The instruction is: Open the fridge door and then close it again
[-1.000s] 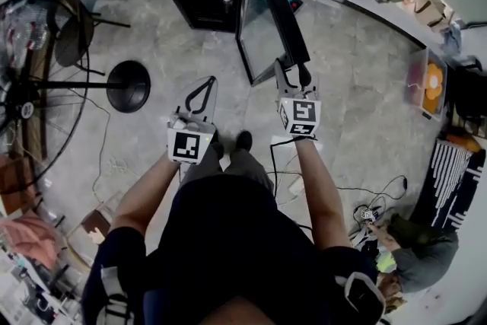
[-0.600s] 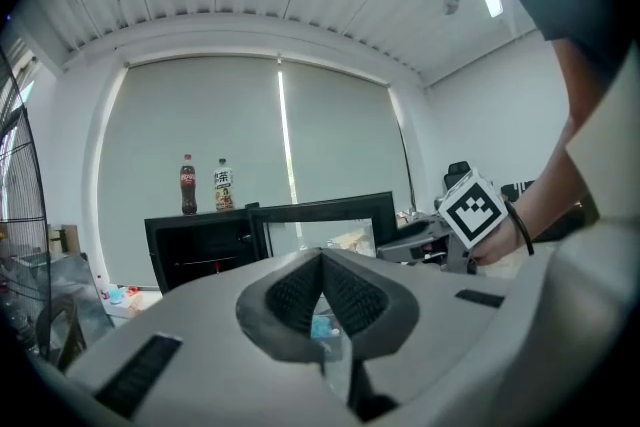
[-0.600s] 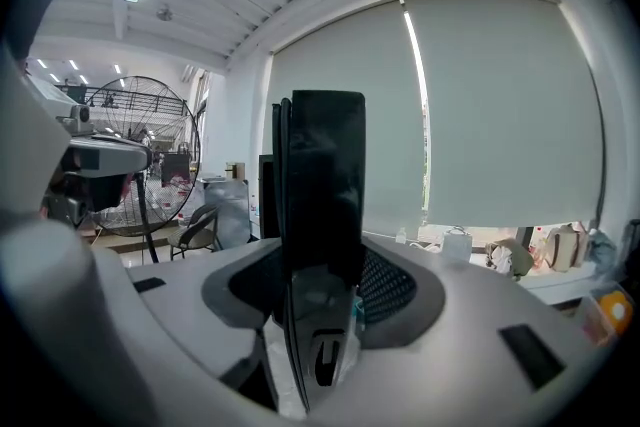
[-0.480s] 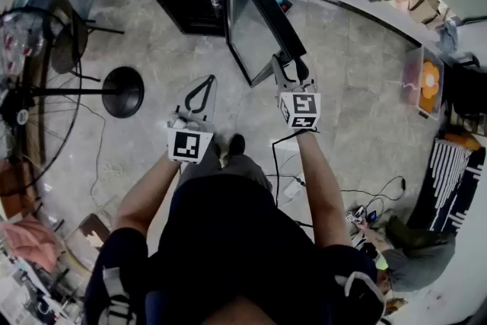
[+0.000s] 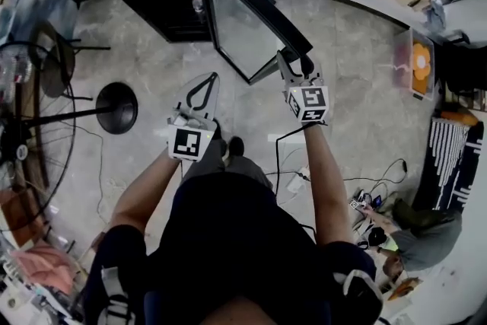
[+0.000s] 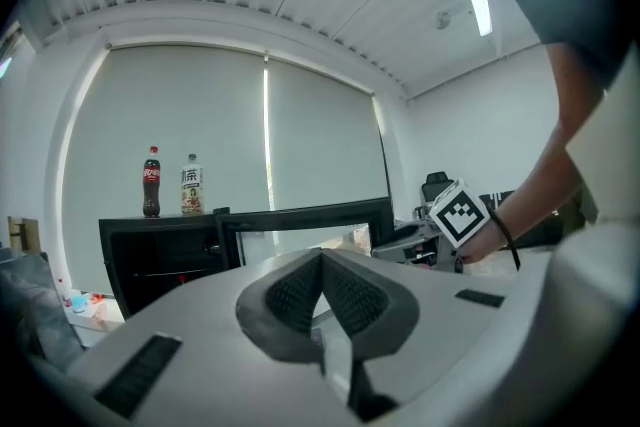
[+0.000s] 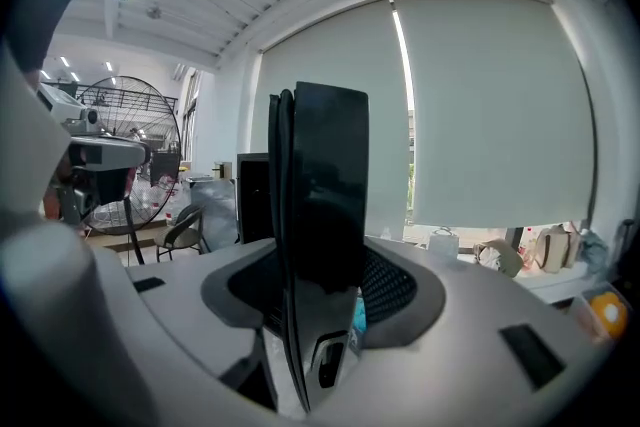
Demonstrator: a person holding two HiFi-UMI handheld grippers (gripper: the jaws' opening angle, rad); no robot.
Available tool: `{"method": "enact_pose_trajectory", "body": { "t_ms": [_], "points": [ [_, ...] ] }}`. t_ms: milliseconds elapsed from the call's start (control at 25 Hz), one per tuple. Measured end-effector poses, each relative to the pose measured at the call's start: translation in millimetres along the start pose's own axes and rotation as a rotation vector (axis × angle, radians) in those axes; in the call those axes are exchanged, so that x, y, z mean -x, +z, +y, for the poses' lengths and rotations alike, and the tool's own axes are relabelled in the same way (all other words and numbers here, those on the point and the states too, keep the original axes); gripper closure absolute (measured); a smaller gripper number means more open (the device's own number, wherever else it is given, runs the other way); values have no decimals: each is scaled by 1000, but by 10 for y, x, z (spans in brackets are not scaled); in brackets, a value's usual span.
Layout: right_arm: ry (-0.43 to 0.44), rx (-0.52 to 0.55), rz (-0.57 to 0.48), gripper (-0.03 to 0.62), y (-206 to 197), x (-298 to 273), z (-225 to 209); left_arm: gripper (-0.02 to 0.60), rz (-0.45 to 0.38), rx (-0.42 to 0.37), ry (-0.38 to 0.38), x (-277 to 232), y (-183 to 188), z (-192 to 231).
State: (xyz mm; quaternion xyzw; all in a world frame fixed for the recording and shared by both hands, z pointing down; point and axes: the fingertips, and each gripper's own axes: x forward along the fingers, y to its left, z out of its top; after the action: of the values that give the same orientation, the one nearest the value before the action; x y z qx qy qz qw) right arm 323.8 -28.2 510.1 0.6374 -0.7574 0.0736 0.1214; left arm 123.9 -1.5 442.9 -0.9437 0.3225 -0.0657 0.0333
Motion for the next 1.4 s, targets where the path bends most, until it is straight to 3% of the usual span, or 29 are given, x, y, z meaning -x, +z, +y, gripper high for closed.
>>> {"method": "enact_pose_trajectory", "body": {
  "t_ms": [440,1040,1400],
  "points": [
    [-53,-2,43,362,41,-180,-450,558,-32,-10,-118,-355,91,110],
    [49,28,22,359,94,-380,-990,558,8,11,-29,-944,109,-21],
    [50,51,23,352,105,-557,-1290,558,19,5,2,-1101,117,-31]
  ]
}}
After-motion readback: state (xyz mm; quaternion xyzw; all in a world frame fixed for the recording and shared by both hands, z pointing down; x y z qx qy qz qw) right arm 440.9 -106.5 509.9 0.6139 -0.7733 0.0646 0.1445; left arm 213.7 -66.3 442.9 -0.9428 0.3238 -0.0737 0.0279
